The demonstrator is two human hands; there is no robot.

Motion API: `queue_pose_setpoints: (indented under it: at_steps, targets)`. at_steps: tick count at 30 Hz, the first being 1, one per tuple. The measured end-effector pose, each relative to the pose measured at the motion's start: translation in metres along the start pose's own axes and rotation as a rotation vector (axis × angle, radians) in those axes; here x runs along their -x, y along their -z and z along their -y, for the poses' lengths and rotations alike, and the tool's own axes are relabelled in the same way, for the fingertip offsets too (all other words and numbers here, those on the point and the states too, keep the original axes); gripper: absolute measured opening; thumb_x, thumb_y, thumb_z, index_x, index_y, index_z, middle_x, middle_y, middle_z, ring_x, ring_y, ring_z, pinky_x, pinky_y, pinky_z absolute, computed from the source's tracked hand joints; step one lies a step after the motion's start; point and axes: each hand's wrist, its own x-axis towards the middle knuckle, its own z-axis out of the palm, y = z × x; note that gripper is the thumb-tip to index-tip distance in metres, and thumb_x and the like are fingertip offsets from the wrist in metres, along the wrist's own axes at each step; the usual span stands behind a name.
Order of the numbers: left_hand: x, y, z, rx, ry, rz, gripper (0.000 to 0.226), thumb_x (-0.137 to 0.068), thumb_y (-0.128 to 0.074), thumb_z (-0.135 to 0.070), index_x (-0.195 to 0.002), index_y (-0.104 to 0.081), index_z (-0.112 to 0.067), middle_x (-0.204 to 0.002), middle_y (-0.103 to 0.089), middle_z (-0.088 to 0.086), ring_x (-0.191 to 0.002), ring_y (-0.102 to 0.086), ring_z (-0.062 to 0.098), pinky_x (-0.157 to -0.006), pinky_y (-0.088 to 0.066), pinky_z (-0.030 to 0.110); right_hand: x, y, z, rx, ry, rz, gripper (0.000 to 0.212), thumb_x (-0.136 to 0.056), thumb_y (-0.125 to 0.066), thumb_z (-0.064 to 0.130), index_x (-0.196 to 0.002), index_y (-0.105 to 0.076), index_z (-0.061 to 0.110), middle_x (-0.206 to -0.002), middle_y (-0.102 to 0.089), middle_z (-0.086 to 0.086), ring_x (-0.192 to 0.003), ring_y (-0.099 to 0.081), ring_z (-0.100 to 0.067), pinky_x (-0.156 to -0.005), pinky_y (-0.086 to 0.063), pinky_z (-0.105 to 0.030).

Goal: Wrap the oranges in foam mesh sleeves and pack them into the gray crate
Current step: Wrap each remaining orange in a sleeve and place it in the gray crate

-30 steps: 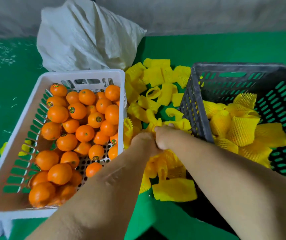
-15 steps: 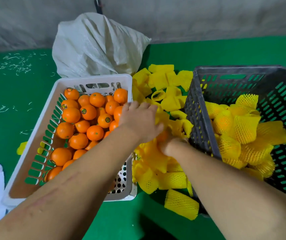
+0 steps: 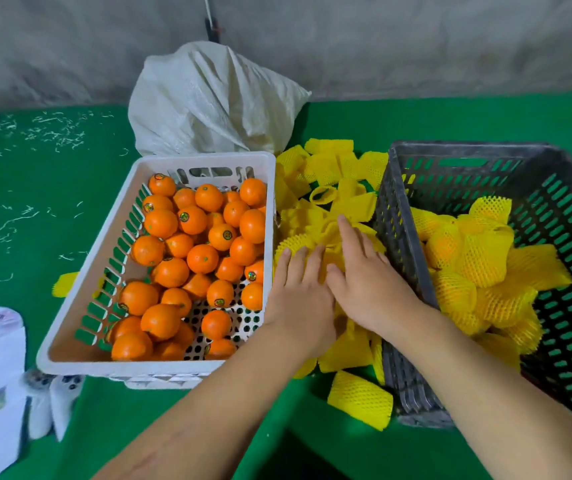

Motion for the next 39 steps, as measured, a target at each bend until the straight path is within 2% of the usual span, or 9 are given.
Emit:
queue_pose_setpoints:
  at_steps: [2, 5, 11, 17, 21, 24, 28, 35, 39]
  targets:
    - [0.028, -0.005, 0.021, 0.21, -0.037, -0.166, 0.062, -0.096, -0.057, -0.06, -0.152, -0.049, -0.036, -0.171, -0.017, 0.001, -0.154, -0.013, 0.03, -0.126, -0.005, 0.049, 0.013, -0.009, -0.005, -0.118, -0.003, 0.011, 0.077, -0.105, -0.046, 0.038, -0.162, 0.007, 0.036, -0.171, -0.008, -0.004, -0.148, -0.033, -0.036, -0.115, -0.036, -0.049]
    - [0.058, -0.01, 0.067, 0.423, 0.095, -0.334, 0.038, -0.103, -0.056, -0.046, -0.14, -0.059, -0.037, -0.153, -0.042, -0.005, -0.134, -0.037, 0.021, -0.108, -0.028, 0.037, 0.012, -0.016, -0.014, -0.077, -0.011, 0.215, 0.088, -0.1, -0.06, 0.038, -0.161, 0.003, 0.037, -0.171, 0.013, 0.004, -0.156, -0.013, -0.035, -0.121, -0.027, -0.05]
    - [0.035, -0.023, 0.126, 0.296, 0.289, -0.048, 0.056, -0.107, -0.054, -0.025, -0.16, -0.038, -0.027, -0.158, -0.04, 0.007, -0.134, -0.046, 0.038, -0.108, -0.044, 0.05, 0.006, -0.029, -0.015, 0.056, 0.065, 0.375, 0.092, -0.094, -0.068, 0.04, -0.159, -0.003, 0.04, -0.166, 0.027, 0.008, -0.156, -0.002, -0.039, -0.125, -0.02, -0.049]
    - [-0.026, -0.036, 0.123, 0.565, 0.185, -0.008, 0.067, -0.106, -0.058, -0.009, -0.164, -0.032, -0.027, -0.162, -0.041, 0.006, -0.14, -0.05, 0.031, -0.11, -0.049, 0.05, -0.002, -0.04, 0.0, -0.07, 0.224, 0.258, 0.086, -0.091, -0.072, 0.038, -0.154, -0.013, 0.038, -0.164, -0.018, 0.006, -0.151, -0.022, -0.025, -0.12, -0.029, -0.042]
    - [-0.051, -0.047, 0.123, 0.409, 0.285, -0.216, 0.051, -0.102, -0.067, -0.025, -0.15, -0.05, -0.025, -0.154, -0.043, 0.005, -0.136, -0.048, 0.028, -0.086, -0.058, 0.041, -0.016, -0.045, 0.003, -0.199, 0.2, 0.196, 0.08, -0.096, -0.069, 0.036, -0.154, -0.015, 0.048, -0.136, -0.051, 0.007, -0.11, -0.057, -0.011, -0.085, -0.051, -0.026]
    - [-0.075, -0.048, 0.127, 0.298, 0.309, -0.177, 0.077, -0.096, -0.074, -0.037, -0.159, -0.031, -0.023, -0.167, -0.02, 0.008, -0.146, -0.031, 0.035, -0.099, -0.051, 0.044, -0.021, -0.045, -0.002, -0.286, 0.21, 0.179, 0.079, -0.096, -0.069, 0.034, -0.15, -0.019, 0.06, -0.114, -0.054, 0.018, -0.093, -0.06, -0.005, -0.07, -0.045, -0.016]
    - [-0.101, -0.049, 0.133, 0.146, 0.339, -0.047, 0.102, -0.095, -0.072, -0.03, -0.167, 0.0, -0.025, -0.162, -0.014, 0.009, -0.138, -0.026, 0.043, -0.11, -0.041, 0.052, -0.02, -0.044, -0.003, -0.109, 0.362, 0.137, 0.037, -0.098, -0.064, 0.031, -0.13, -0.049, 0.041, -0.09, -0.046, 0.028, -0.081, -0.05, 0.007, -0.066, -0.04, -0.016]
    - [-0.108, -0.06, 0.146, -0.004, 0.346, -0.159, 0.079, -0.096, -0.075, -0.026, -0.152, -0.021, -0.036, -0.155, -0.033, 0.01, -0.132, -0.047, 0.045, -0.099, -0.052, 0.048, -0.027, -0.035, -0.009, -0.318, 0.206, 0.02, 0.025, -0.098, -0.062, 0.026, -0.11, -0.046, 0.041, -0.065, -0.056, 0.026, -0.048, -0.049, 0.002, -0.039, -0.033, -0.017]
    - [-0.087, -0.049, 0.151, 0.071, 0.352, -0.262, 0.074, -0.092, -0.08, -0.035, -0.146, -0.03, -0.035, -0.138, -0.042, 0.006, -0.11, -0.057, 0.035, -0.075, -0.054, 0.04, -0.029, -0.03, -0.009, -0.385, 0.173, -0.068, 0.032, -0.097, -0.063, 0.014, -0.122, -0.053, 0.032, -0.105, -0.055, 0.015, -0.078, -0.051, 0.002, -0.069, -0.043, -0.019]
